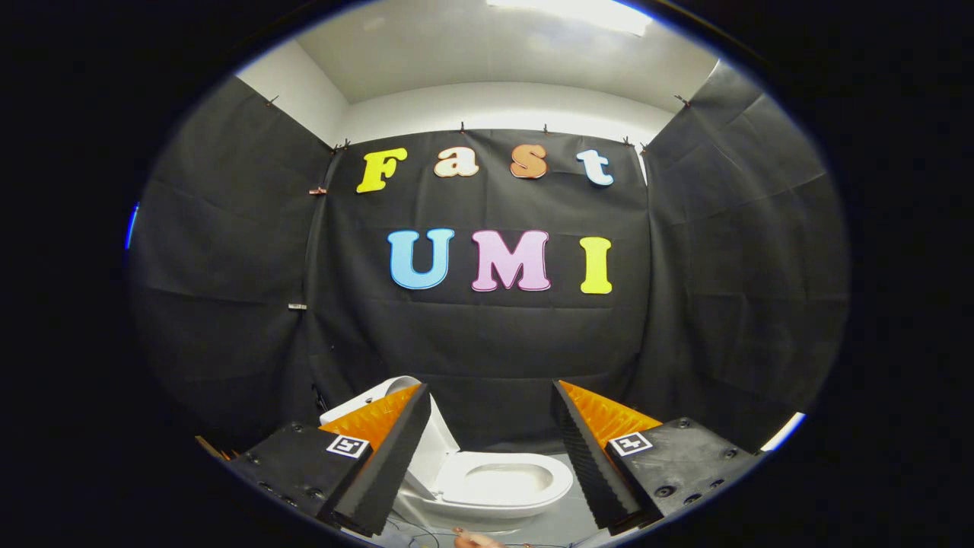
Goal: Open the toilet lid.
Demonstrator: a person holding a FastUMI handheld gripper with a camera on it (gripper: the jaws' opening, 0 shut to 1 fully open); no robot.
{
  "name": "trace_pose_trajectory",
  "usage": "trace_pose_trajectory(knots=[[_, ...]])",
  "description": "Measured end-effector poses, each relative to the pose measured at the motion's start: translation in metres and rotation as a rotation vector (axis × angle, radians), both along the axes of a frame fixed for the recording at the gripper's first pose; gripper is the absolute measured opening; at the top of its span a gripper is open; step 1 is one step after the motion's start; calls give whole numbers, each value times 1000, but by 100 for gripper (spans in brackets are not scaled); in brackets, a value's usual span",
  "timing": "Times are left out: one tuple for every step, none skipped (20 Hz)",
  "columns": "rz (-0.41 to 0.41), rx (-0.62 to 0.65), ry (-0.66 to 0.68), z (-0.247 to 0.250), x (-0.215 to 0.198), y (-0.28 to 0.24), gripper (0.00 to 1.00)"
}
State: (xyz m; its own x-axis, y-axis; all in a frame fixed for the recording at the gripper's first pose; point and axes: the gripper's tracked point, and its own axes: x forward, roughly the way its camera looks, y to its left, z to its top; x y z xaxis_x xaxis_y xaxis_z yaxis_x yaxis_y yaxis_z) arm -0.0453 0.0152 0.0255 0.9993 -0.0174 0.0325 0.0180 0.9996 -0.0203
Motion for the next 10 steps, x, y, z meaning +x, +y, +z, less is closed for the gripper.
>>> trace_pose_trajectory(knots=[[-1, 2, -3, 1, 0, 0, 99], [-1, 7, -5, 2, -1, 0, 99], [0, 11, -7, 3, -2, 1, 99], [0, 11, -7, 3, -2, 0, 99], [0, 10, -6, 2, -2, 1, 99], [1, 7, -6, 2, -2, 1, 98], [2, 6, -7, 3, -2, 1, 98], [4, 8, -6, 2, -1, 1, 99], [6, 12, -2, 1, -1, 2, 99], [7, 15, 3, -1, -1, 3, 99]])
